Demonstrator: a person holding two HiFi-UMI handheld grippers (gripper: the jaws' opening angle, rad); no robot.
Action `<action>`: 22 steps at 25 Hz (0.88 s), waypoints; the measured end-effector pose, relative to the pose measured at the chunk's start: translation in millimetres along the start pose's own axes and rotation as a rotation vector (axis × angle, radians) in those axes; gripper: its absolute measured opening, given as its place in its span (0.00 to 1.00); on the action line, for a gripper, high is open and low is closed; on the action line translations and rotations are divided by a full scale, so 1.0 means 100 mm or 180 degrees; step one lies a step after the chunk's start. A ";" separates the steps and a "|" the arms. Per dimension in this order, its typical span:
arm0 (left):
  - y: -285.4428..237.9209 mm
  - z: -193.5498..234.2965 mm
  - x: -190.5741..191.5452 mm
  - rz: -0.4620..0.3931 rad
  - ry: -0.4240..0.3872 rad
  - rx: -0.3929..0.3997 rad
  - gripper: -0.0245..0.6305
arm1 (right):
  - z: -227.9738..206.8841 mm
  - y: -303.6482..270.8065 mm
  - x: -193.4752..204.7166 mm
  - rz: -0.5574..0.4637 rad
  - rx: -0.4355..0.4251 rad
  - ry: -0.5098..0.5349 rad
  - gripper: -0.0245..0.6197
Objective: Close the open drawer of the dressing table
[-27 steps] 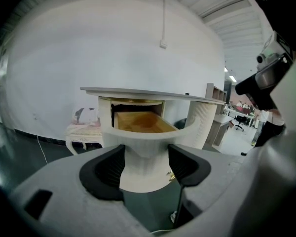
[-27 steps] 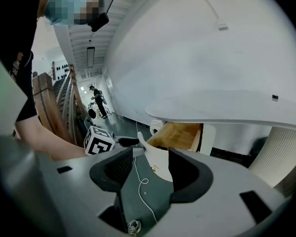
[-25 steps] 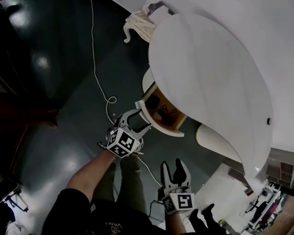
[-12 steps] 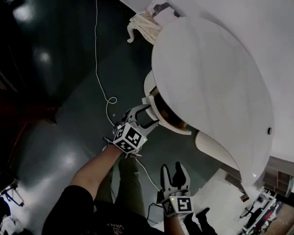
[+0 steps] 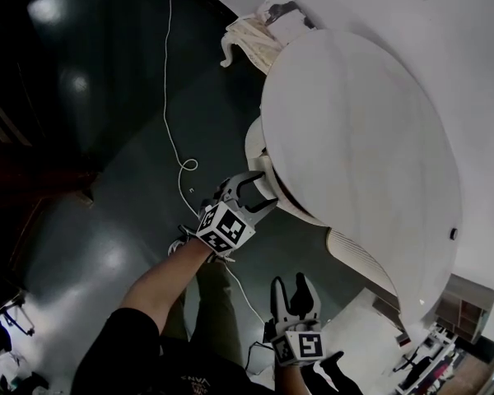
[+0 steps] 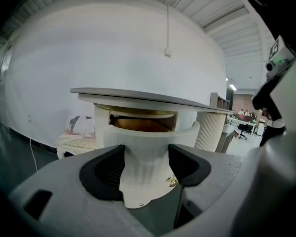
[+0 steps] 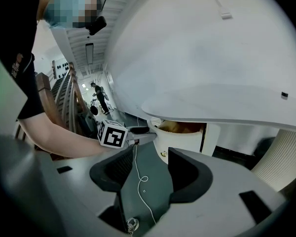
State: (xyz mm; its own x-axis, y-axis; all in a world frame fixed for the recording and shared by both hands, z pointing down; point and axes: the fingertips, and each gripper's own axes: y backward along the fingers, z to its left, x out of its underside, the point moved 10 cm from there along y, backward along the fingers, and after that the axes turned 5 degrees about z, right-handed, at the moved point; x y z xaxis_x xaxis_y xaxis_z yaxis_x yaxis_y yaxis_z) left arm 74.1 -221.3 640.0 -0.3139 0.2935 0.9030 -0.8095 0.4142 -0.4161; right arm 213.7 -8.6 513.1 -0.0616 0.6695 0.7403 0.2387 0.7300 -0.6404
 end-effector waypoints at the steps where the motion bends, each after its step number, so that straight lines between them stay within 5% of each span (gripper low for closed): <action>1: -0.02 0.01 -0.01 -0.0017 0.0023 0.0006 0.45 | -0.01 -0.01 -0.01 0.0009 -0.0003 -0.0002 0.38; 22: -0.53 0.17 -0.11 -0.0244 0.0353 -0.0099 0.45 | -0.39 -0.13 -0.05 0.0101 0.0050 -0.0096 0.38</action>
State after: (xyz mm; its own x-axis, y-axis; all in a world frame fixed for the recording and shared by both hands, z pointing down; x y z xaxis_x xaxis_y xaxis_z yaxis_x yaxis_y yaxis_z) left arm 111.7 -261.5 654.0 -0.1935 0.3527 0.9155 -0.8127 0.4652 -0.3509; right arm 248.9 -26.4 525.9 -0.0836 0.6960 0.7132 0.2257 0.7103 -0.6667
